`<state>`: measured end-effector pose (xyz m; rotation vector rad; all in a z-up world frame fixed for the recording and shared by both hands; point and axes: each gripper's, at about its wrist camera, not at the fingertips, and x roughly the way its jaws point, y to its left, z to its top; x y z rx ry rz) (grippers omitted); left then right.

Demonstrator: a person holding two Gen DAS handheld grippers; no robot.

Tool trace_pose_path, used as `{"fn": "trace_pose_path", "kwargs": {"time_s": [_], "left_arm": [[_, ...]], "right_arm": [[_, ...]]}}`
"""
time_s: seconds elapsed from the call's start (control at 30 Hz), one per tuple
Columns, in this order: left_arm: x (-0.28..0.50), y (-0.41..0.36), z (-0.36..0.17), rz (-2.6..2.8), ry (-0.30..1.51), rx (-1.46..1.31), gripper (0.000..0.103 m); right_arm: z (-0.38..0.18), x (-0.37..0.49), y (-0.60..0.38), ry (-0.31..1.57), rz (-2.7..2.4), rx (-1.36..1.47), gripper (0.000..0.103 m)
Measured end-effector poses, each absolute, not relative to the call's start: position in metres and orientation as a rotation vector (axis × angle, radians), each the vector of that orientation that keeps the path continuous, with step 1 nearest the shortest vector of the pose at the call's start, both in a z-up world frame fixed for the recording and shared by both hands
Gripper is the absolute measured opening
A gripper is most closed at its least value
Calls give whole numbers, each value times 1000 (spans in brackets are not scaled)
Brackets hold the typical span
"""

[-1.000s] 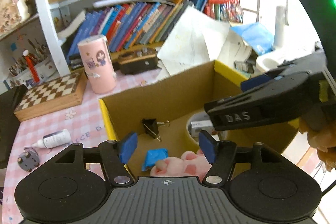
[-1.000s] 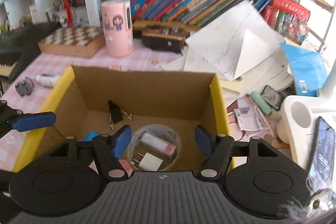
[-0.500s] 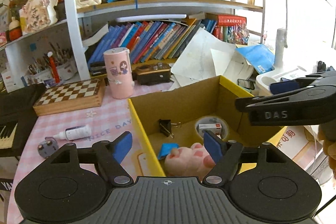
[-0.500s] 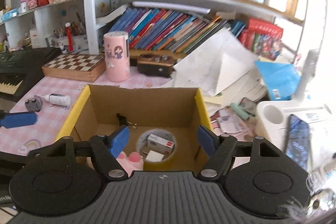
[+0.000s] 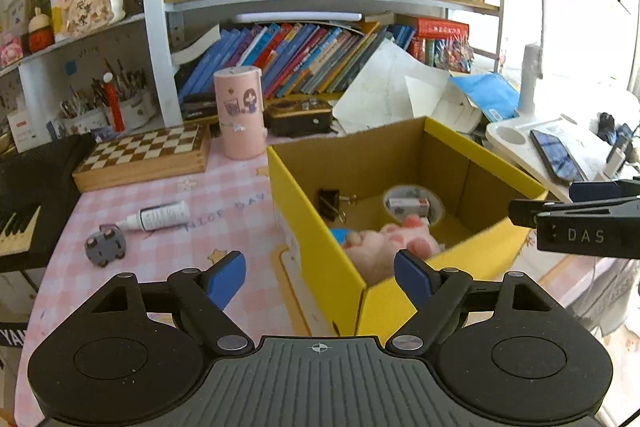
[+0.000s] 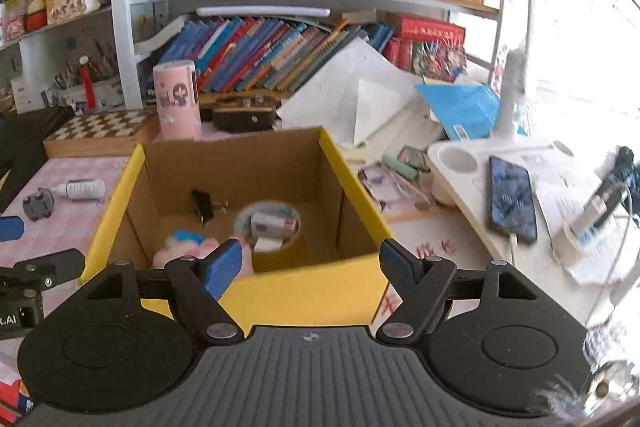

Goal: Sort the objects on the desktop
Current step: 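Withdraw both tools from the box and move back toward the toy truck and spray bottle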

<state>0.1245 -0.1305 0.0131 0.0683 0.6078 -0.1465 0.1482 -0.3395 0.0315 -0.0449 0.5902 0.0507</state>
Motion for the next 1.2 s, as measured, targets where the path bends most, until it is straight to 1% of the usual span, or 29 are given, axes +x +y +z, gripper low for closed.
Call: {"fn": "trace_pose_path", "kwargs": {"time_s": [0.3, 0.53, 0.77, 1.2], "left_arm": [[98, -107, -3, -164, 661, 64, 84], [77, -89, -9, -185, 703, 69, 84], [54, -66, -19, -192, 758, 63, 84], [26, -17, -27, -140, 805, 40, 85]], "right_arm": [[18, 109, -308, 600, 11, -68, 74], [4, 81, -281, 684, 38, -26, 74], [-4, 56, -255, 723, 52, -20, 75], [-16, 28, -206, 790, 119, -10, 76]]}}
